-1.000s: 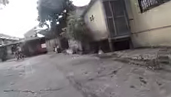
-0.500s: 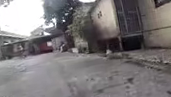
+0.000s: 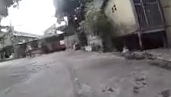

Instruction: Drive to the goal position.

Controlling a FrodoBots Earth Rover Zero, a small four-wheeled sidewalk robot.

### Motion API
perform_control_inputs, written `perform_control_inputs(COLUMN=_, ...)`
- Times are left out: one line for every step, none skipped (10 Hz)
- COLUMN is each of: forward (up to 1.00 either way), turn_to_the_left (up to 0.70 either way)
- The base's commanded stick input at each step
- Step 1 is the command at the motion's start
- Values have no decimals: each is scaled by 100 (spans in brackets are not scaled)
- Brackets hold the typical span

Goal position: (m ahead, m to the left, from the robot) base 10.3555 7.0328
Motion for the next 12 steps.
perform_control_inputs(forward=100, turn_to_the_left=0)
perform_control_inputs(forward=100, turn_to_the_left=0)
perform_control_inputs(forward=100, turn_to_the_left=0)
perform_control_inputs(forward=100, turn_to_the_left=0)
perform_control_inputs(forward=100, turn_to_the_left=0)
perform_control_inputs(forward=100, turn_to_the_left=0)
perform_control_inputs(forward=100, turn_to_the_left=9)
perform_control_inputs(forward=100, turn_to_the_left=38)
perform_control_inputs(forward=100, turn_to_the_left=40)
perform_control_inputs(forward=100, turn_to_the_left=4)
perform_control_inputs(forward=100, turn_to_the_left=3)
perform_control_inputs(forward=100, turn_to_the_left=5)
